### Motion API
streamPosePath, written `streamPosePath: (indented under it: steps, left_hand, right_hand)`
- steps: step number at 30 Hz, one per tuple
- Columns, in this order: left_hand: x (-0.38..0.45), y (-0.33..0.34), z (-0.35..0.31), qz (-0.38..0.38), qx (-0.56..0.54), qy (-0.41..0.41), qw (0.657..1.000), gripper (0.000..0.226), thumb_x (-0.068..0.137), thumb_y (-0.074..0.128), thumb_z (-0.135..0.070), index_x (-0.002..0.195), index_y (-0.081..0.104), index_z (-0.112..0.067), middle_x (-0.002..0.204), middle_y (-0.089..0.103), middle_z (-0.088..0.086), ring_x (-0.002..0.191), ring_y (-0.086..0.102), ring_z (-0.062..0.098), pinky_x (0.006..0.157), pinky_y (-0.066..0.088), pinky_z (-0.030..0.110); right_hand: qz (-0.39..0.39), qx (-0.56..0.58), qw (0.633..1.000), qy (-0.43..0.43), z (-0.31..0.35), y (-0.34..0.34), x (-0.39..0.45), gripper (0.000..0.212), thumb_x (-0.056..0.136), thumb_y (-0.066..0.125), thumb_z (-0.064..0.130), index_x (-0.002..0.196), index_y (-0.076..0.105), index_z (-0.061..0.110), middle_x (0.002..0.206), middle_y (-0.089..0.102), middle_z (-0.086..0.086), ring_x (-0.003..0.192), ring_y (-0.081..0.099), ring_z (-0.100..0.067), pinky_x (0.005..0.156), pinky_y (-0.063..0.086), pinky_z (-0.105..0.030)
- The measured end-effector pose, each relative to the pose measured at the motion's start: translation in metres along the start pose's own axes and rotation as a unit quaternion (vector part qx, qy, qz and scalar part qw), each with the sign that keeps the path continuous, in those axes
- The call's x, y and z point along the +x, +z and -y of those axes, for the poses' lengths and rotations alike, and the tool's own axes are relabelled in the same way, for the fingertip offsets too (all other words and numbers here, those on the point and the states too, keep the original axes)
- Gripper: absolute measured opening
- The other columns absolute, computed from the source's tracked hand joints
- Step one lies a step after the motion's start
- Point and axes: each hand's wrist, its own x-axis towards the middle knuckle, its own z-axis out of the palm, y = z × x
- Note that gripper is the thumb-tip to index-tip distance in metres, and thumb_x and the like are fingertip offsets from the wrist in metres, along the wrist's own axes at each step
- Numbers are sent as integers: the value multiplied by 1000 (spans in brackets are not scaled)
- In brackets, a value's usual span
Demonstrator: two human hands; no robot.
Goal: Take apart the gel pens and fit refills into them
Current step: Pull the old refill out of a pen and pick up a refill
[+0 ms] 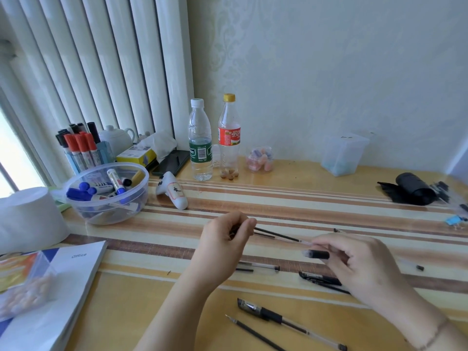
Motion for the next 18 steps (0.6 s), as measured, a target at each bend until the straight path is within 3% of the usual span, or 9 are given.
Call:
streamPosePath:
  steps: [4,7,10,13,16,18]
  left_hand:
    - [5,-13,8,-55,8,-39,998,30,93,55,-40,76,64,-17,43,43,-14,43,38,2,44,29,13]
    - [9,-24,15,-143,-36,-78,986,12,87,66,-35,79,71,-27,55,62,-22,56,55,-3,52,40,8]
    - [10,-26,15,-171,-108,-99,974,6,79,76,-27,75,74,-30,67,70,-13,62,59,-2,59,47,10]
    - [9,-27,14,-170,-154,-115,966,9,76,80,-23,71,75,-29,67,71,-6,64,56,4,61,50,16]
    - [9,-29,13,-182,-191,-136,955,8,75,81,-22,71,76,-27,75,76,4,69,64,7,63,53,13]
    - [10,-30,13,-177,-208,-147,951,6,76,80,-23,72,76,-26,71,75,-2,69,67,2,62,51,10]
  right_hand:
    - [19,-6,998,65,1,1,7,27,80,74,17,88,75,42,56,64,24,48,53,-4,39,31,-15]
    - [88,-60,991,77,5,11,15,29,88,60,27,92,70,54,53,66,12,43,53,-10,36,27,-15]
    - [137,-99,983,76,15,23,25,27,90,56,32,105,68,52,50,60,24,40,51,-3,37,31,-13]
    - [155,-138,976,64,22,30,33,24,91,55,42,111,67,48,77,71,22,45,44,6,41,27,-11]
    - [172,-139,973,72,24,31,38,23,89,55,48,110,67,48,60,53,26,48,40,9,43,26,-12]
    - [149,-98,979,101,17,33,44,15,87,58,49,96,70,44,55,52,20,49,49,2,44,31,-16]
